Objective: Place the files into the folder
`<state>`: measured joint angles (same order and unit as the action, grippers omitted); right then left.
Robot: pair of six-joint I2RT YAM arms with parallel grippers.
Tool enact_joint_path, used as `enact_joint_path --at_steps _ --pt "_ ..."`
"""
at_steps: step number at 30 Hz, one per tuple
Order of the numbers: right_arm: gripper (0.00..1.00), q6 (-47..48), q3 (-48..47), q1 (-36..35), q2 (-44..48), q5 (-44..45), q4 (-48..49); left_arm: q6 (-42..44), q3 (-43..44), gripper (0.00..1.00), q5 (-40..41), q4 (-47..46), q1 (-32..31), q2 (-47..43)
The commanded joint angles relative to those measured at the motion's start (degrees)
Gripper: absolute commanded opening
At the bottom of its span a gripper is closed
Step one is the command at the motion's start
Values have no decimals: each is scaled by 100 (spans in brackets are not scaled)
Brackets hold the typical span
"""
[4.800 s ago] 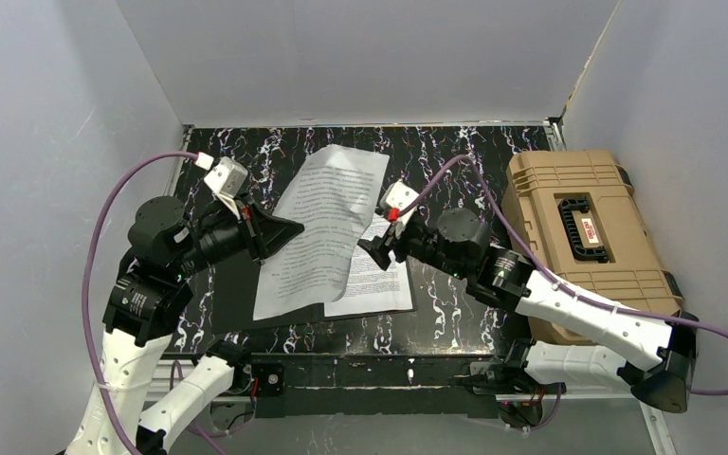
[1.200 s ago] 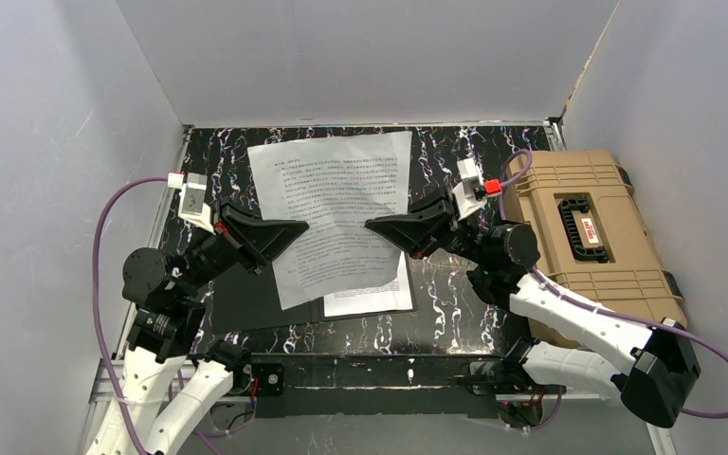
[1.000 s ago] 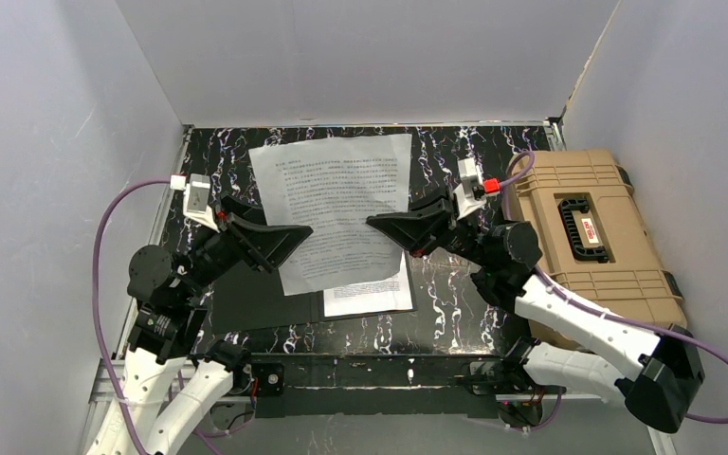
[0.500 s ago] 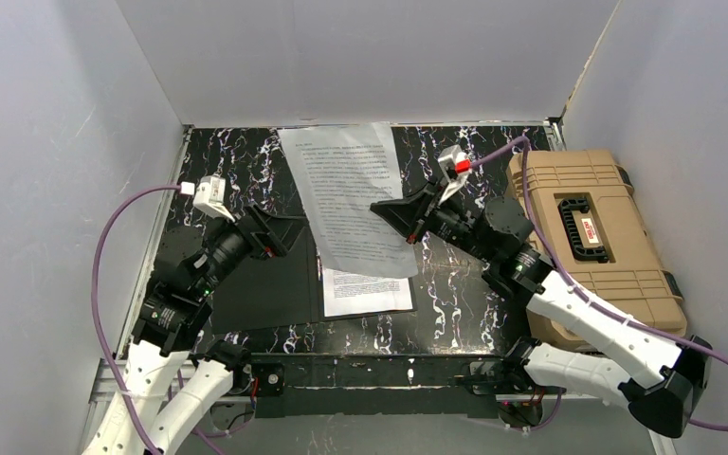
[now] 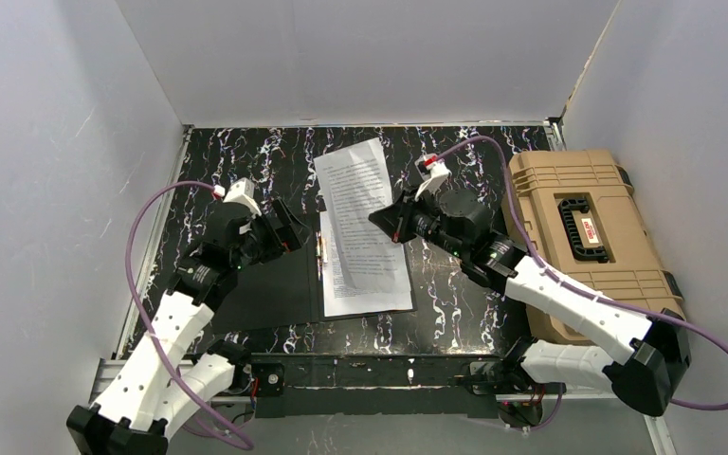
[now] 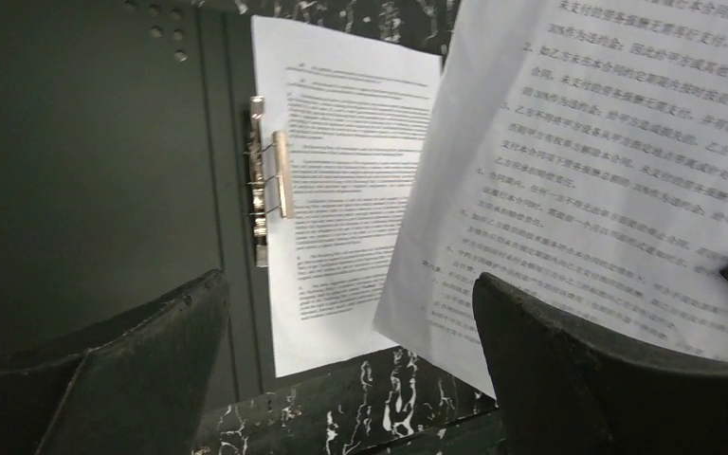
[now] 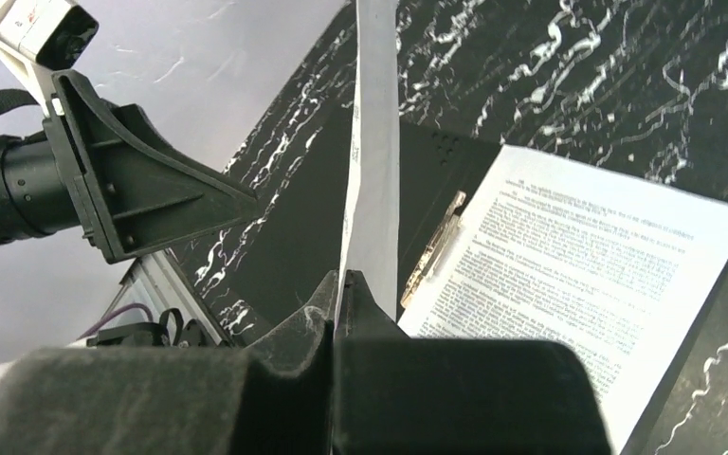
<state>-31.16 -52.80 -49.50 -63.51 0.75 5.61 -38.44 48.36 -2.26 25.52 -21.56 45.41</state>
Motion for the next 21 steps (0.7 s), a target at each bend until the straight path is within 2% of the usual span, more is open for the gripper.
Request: enact_joint_path --at_steps 1,8,21 --pt "1 -621 -327 19 -205 522 -87 -133 -31 98 590 261 -5 265" --pt "1 -1225 -410 209 -727 599 -242 -299 -337 98 626 1 1 632" --pt "1 -2353 222 1172 -1661 -1155 782 -459 -751 98 636 -564 3 1255"
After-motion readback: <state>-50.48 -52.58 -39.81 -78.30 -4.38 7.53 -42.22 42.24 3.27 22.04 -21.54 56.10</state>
